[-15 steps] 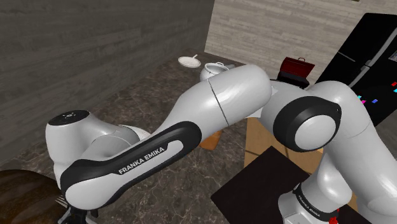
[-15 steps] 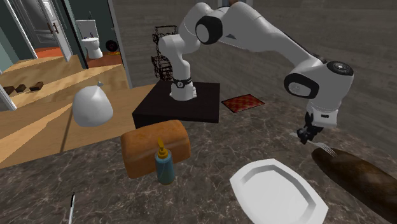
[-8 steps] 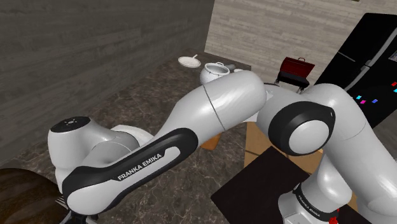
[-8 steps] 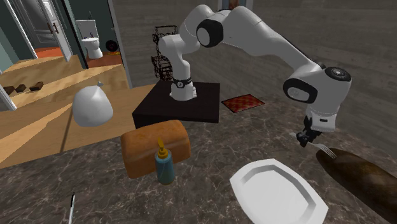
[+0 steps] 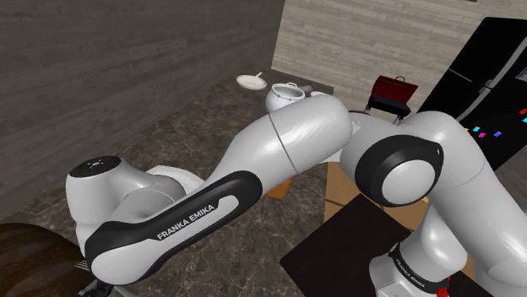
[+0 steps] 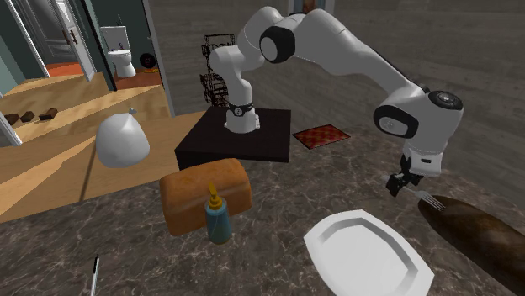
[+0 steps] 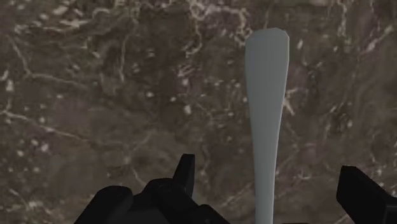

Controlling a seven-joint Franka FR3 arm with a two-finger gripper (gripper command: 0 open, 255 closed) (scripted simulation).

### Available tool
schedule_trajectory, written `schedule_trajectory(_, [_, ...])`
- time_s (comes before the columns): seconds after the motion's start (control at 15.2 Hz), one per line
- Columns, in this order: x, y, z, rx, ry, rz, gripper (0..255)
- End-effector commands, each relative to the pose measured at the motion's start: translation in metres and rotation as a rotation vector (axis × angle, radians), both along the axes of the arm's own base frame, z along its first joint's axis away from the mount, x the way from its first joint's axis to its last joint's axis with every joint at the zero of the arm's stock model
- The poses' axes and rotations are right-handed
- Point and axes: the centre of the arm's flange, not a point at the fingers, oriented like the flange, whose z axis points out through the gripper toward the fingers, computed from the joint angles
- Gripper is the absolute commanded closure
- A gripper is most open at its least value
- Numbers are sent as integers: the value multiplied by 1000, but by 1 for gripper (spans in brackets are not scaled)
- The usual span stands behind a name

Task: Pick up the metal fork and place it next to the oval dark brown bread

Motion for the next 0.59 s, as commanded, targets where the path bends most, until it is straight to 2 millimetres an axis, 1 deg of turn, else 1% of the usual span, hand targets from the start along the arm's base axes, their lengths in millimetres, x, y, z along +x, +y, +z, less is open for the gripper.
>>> schedule_trajectory(0.0, [0,0,0,-1,0,0,0])
schedule_trajectory(0.07, [0,-1,-2,-1,0,0,0])
schedule_trajectory(0.26, [7,-6,37,-1,0,0,0])
schedule_trajectory(0.33, [9,-7,47,-1,0,0,0])
schedule_trajectory(0.53, [9,-7,47,-1,0,0,0])
